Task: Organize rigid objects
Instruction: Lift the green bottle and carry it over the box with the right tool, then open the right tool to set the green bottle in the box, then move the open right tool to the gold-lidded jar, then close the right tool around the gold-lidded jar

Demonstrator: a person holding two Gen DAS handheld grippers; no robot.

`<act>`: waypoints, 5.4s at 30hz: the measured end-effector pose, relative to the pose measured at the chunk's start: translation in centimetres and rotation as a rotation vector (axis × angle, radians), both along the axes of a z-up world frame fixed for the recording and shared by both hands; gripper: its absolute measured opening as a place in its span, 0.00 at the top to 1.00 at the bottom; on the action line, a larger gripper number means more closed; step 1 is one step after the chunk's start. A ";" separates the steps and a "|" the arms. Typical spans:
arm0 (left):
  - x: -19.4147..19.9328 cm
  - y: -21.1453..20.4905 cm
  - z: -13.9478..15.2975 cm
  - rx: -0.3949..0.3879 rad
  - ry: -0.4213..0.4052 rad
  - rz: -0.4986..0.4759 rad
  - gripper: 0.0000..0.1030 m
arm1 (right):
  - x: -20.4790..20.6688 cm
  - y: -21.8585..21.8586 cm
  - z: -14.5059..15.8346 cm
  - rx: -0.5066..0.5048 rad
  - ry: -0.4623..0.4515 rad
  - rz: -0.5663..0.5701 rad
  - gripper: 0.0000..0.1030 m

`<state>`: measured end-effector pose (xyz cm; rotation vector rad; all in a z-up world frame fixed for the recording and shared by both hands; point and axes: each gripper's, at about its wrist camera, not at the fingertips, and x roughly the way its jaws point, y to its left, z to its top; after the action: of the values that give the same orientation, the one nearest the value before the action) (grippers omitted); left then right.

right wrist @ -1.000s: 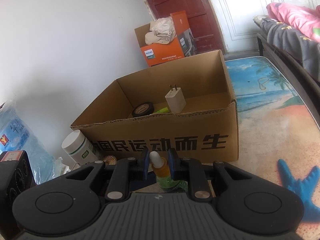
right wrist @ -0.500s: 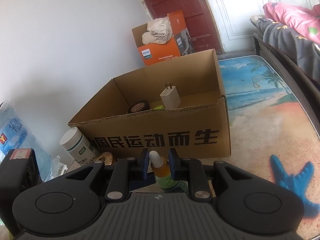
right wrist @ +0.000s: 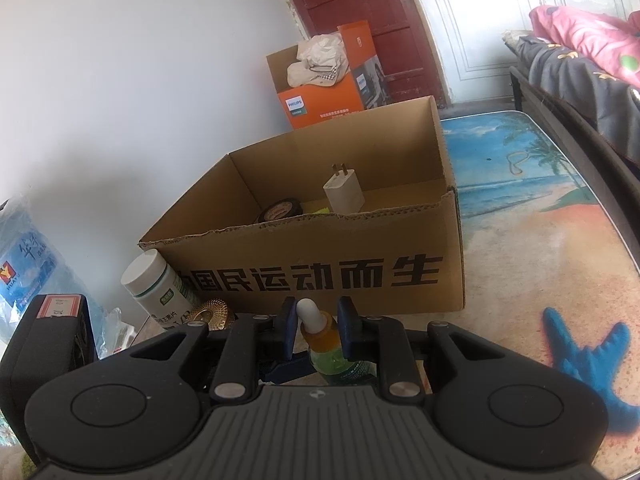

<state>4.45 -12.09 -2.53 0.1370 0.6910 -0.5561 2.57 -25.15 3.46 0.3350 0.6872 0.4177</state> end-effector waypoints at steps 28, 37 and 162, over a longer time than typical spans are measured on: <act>1.7 -0.8 -0.4 0.029 0.063 0.009 0.69 | 0.8 0.3 -0.7 0.013 0.036 -0.004 0.76; 1.0 -0.6 0.0 0.033 0.061 0.015 0.69 | 0.4 0.3 -0.1 0.019 0.031 -0.001 0.76; -0.1 8.4 -0.7 0.035 0.059 0.205 0.20 | 5.2 10.9 -3.0 0.002 0.143 0.281 0.46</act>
<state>4.40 -3.71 -3.24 0.0814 0.7622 -0.3525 7.81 -14.28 0.47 0.2724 0.8782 0.6657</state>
